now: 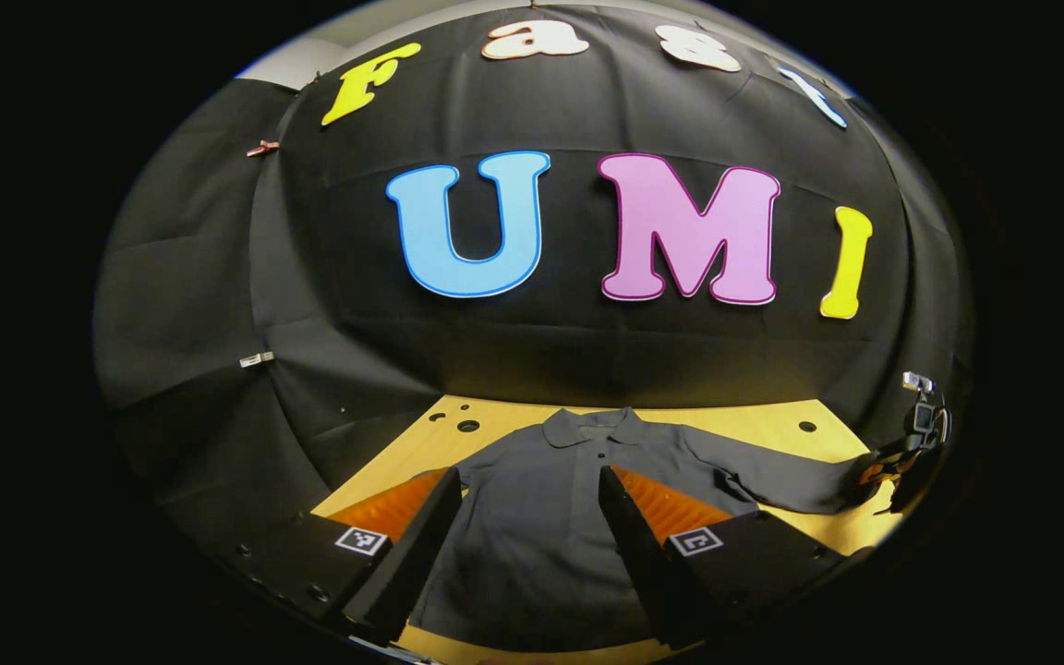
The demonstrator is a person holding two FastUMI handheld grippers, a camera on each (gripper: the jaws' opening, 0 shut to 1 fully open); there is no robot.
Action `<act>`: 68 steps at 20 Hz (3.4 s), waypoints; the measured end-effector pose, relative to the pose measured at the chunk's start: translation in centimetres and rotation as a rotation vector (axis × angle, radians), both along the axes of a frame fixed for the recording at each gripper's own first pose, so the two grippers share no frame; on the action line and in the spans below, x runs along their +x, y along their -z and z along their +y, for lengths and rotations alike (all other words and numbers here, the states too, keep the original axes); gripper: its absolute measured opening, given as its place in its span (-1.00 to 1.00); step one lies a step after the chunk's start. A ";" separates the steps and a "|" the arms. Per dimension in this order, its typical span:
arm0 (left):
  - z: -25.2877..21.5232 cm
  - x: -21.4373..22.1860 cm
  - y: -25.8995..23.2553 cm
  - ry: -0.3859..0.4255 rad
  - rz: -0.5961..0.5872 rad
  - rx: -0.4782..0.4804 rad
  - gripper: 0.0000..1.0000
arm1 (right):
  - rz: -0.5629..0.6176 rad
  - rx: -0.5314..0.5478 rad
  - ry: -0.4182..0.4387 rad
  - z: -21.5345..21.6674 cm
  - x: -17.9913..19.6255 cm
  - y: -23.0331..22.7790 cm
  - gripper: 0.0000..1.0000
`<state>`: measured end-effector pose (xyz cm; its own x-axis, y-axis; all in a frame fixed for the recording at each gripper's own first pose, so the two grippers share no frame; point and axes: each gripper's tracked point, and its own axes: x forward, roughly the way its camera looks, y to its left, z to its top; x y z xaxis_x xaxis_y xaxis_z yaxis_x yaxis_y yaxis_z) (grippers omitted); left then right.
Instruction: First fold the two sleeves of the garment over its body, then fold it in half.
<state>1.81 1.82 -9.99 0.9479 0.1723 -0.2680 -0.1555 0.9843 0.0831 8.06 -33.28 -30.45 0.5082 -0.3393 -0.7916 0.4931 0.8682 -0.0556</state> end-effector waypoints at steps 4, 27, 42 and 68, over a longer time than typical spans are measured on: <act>1.6 -0.2 -0.5 -0.003 -0.020 0.010 0.89 | -0.032 -0.052 -0.100 2.9 1.9 -4.6 -0.89; 17.2 -5.6 -1.7 -0.247 -0.082 -0.040 0.90 | -0.135 -0.018 -0.813 47.1 18.0 -10.7 -0.89; 26.7 -11.5 2.5 -0.458 -0.014 -0.094 0.92 | 0.079 0.050 -1.032 71.0 13.7 2.8 -0.65; 33.5 -4.7 24.8 -0.588 0.412 -0.333 0.92 | -0.319 0.012 -0.891 52.4 3.7 -19.2 0.99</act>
<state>-2.86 35.35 -34.80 0.5398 0.4630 -0.7030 -0.6784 0.7337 -0.0377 11.77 19.16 -11.24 0.7697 0.2849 -0.5713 -0.3610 0.9323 -0.0215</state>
